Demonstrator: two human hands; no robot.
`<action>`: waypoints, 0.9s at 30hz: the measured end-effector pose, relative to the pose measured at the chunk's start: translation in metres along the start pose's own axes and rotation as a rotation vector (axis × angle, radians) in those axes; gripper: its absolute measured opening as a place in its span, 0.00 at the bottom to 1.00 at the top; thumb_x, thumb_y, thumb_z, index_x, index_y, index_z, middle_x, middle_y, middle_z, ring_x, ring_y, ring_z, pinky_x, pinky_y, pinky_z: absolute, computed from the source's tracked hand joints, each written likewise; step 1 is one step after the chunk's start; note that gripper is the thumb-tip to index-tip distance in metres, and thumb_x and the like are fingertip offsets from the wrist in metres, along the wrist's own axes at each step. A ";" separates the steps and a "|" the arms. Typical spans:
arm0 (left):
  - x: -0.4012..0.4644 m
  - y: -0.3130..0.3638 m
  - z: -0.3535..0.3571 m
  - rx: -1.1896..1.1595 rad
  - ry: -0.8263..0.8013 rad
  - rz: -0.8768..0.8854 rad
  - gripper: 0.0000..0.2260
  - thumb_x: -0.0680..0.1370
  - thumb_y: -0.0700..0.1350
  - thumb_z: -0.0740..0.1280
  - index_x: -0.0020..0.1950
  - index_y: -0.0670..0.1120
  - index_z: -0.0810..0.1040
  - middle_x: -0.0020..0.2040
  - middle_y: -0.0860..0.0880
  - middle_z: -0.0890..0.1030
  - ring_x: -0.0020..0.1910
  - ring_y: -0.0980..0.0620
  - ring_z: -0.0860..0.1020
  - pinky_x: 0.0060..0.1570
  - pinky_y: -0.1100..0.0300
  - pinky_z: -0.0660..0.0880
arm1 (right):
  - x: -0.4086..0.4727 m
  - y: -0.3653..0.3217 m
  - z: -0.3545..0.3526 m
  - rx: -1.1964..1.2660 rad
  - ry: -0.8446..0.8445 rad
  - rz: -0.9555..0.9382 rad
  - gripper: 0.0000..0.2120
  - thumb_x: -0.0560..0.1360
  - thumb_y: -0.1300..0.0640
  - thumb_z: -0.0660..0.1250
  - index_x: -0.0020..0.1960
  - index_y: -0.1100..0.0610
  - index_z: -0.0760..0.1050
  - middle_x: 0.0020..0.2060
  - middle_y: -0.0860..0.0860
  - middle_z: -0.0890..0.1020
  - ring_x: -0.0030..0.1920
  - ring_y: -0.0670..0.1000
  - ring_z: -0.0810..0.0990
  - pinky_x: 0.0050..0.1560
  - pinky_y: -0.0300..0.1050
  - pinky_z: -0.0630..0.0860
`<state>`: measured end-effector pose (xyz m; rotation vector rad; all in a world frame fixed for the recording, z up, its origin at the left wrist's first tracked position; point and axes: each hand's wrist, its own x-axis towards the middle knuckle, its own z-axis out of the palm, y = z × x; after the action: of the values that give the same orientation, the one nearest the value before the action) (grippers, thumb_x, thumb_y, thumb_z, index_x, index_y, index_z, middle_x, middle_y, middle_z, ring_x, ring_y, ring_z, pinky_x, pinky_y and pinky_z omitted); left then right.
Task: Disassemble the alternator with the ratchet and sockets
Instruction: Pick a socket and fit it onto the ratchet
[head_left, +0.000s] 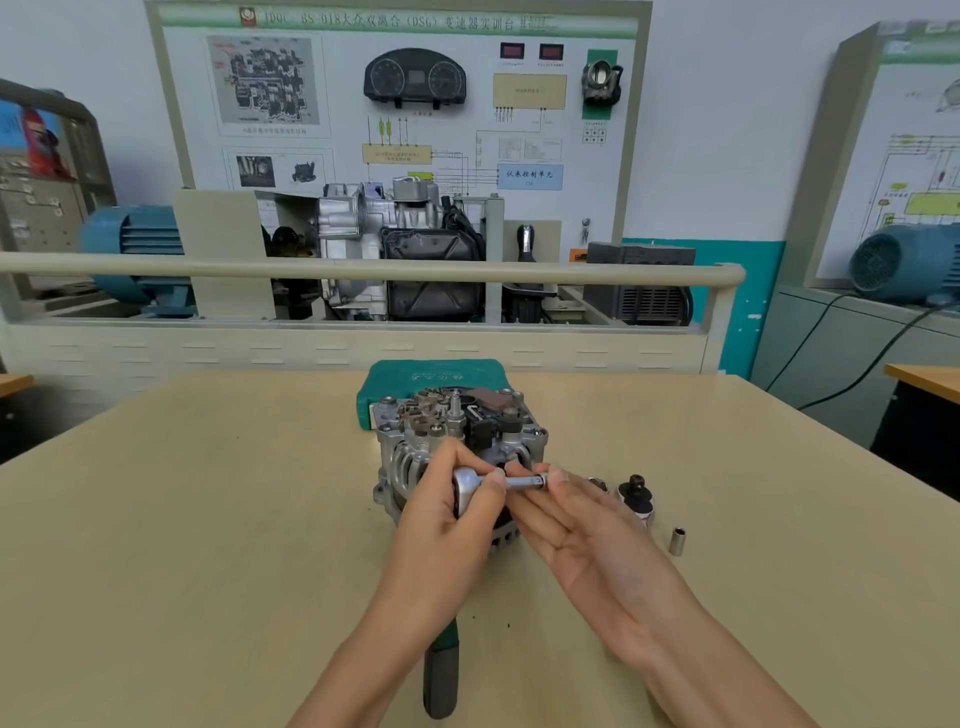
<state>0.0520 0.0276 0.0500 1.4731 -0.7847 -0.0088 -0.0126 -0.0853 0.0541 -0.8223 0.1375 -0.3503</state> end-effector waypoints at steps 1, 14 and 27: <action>0.000 0.002 0.000 -0.032 -0.008 -0.023 0.08 0.80 0.43 0.60 0.41 0.43 0.67 0.23 0.56 0.63 0.19 0.59 0.59 0.22 0.68 0.57 | 0.000 0.000 0.000 0.000 -0.004 -0.005 0.09 0.73 0.60 0.63 0.51 0.63 0.74 0.49 0.59 0.83 0.50 0.54 0.83 0.54 0.46 0.75; 0.001 -0.002 0.002 0.122 -0.016 0.145 0.10 0.79 0.48 0.63 0.38 0.52 0.67 0.22 0.55 0.64 0.22 0.58 0.60 0.25 0.64 0.59 | 0.002 0.004 -0.004 -0.053 -0.002 -0.101 0.10 0.71 0.58 0.64 0.49 0.64 0.75 0.48 0.61 0.83 0.50 0.55 0.83 0.53 0.42 0.78; 0.006 -0.009 -0.007 0.325 -0.185 0.432 0.03 0.77 0.53 0.61 0.43 0.56 0.69 0.26 0.51 0.70 0.24 0.61 0.64 0.27 0.73 0.59 | -0.006 -0.004 -0.001 -0.017 -0.051 0.031 0.08 0.72 0.60 0.63 0.47 0.63 0.77 0.45 0.61 0.84 0.46 0.54 0.84 0.51 0.43 0.79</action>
<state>0.0640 0.0296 0.0454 1.5911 -1.2904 0.3269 -0.0197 -0.0866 0.0567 -0.8448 0.1061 -0.2990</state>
